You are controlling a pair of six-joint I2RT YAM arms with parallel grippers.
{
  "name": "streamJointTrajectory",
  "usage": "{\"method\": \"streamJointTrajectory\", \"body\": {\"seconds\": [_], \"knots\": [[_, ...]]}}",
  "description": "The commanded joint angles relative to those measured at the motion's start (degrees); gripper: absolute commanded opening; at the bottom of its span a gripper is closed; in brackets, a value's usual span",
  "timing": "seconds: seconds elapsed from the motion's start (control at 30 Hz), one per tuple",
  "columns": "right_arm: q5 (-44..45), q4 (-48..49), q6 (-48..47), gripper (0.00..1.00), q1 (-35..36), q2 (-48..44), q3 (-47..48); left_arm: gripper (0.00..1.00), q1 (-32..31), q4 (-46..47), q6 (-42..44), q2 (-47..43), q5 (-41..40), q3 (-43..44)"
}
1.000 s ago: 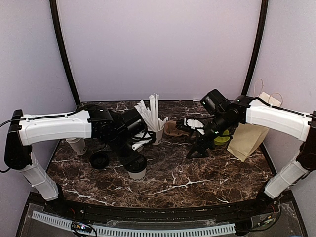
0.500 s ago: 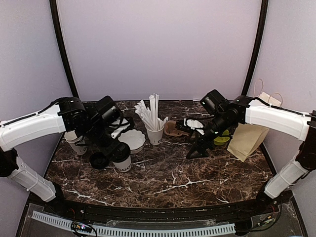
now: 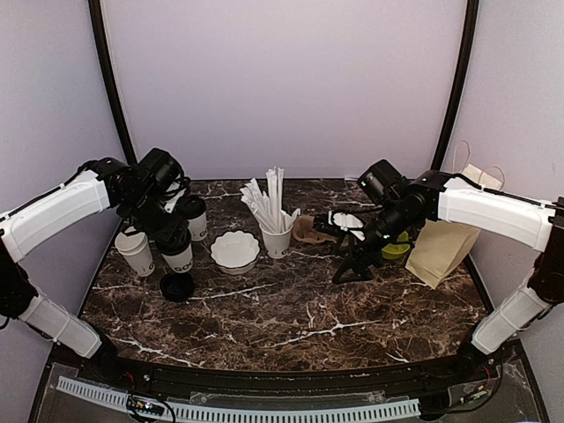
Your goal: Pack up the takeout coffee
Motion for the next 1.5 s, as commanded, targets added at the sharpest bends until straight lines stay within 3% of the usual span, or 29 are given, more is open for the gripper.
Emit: {"method": "streamJointTrajectory", "body": {"seconds": [0.0,0.2,0.63,1.03,1.2,1.47], "knots": [[-0.67,0.70,0.33,0.88,-0.25,-1.59,-0.11,0.60,4.52,4.82,-0.04,0.48,0.19,0.23],[-0.49,0.93,0.32,0.88,-0.25,-1.65,-0.46,0.61,8.35,10.99,1.22,3.18,3.19,-0.48],[0.02,0.10,0.07,0.88,-0.25,-0.21,0.75,0.61,10.92,15.38,2.54,8.71,5.11,-2.68],[0.31,-2.67,0.08,0.88,-0.77,0.20,3.96,0.81,11.07,13.99,2.33,8.49,4.03,-2.06],[1.09,-6.50,-0.36,0.87,-4.58,-0.61,8.95,0.84,11.07,12.05,2.22,5.65,4.39,-0.36],[0.88,-8.79,-0.07,0.86,-18.54,-5.95,16.32,0.84,10.98,10.43,2.45,-0.91,8.15,2.26]]}}
